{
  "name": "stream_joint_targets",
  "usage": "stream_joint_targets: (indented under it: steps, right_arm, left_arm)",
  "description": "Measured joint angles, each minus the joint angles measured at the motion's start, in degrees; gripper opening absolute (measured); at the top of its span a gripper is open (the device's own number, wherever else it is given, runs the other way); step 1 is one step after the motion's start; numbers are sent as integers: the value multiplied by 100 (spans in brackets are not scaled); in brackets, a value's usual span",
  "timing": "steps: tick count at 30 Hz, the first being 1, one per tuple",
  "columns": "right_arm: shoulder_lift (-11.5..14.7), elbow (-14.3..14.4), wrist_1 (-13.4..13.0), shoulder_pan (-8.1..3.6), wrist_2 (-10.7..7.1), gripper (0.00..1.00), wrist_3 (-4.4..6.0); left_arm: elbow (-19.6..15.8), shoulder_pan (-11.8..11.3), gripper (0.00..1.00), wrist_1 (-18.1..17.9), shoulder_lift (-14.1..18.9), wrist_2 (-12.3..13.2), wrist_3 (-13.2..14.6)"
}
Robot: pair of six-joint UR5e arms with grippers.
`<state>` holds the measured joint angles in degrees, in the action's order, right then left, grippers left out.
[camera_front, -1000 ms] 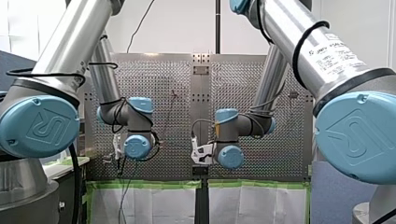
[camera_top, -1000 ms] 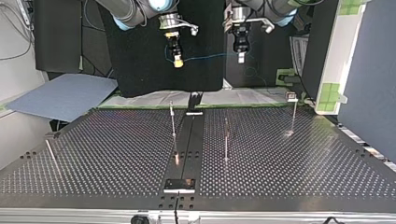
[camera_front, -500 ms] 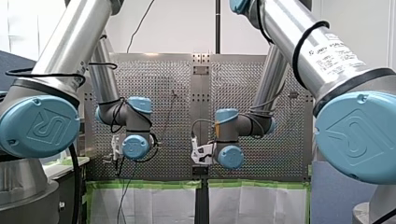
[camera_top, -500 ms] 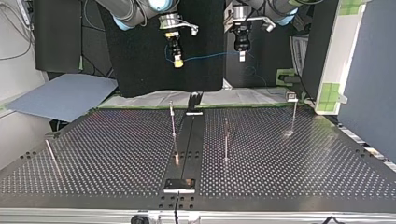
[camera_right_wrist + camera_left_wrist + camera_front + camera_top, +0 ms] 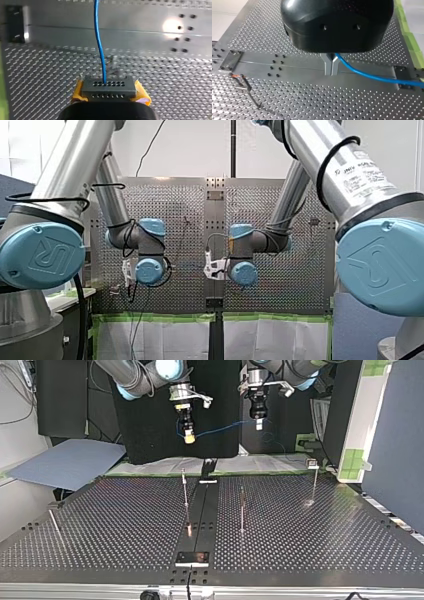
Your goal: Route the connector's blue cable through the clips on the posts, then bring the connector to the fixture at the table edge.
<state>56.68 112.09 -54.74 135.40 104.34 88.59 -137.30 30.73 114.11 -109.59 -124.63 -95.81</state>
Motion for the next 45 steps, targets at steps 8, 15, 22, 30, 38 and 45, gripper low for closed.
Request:
stream_joint_targets:
  steps: [8, 15, 22, 30, 38, 45]
  right_arm:
    - [352, -228, 351, -85, -262, 2, 305]
    - [687, -368, 687, -179, -377, 2, 361]
    - [1006, -542, 1004, -315, -469, 2, 385]
    - [1444, -746, 1444, -488, -600, 2, 392]
    - [1458, -1039, 1824, -606, -818, 2, 348]
    - [1208, -1285, 2101, -675, -893, 2, 338]
  left_arm:
    - [47, -95, 0, 386, 387, -51, 9]
    - [311, -197, 0, 718, 718, -39, 11]
    - [684, -316, 0, 1093, 1094, -15, 41]
    - [1082, -467, 0, 1492, 1493, 9, 177]
    - [1427, -725, 0, 1769, 1724, 296, 280]
    - [1585, -1056, 0, 1905, 1529, 630, 274]
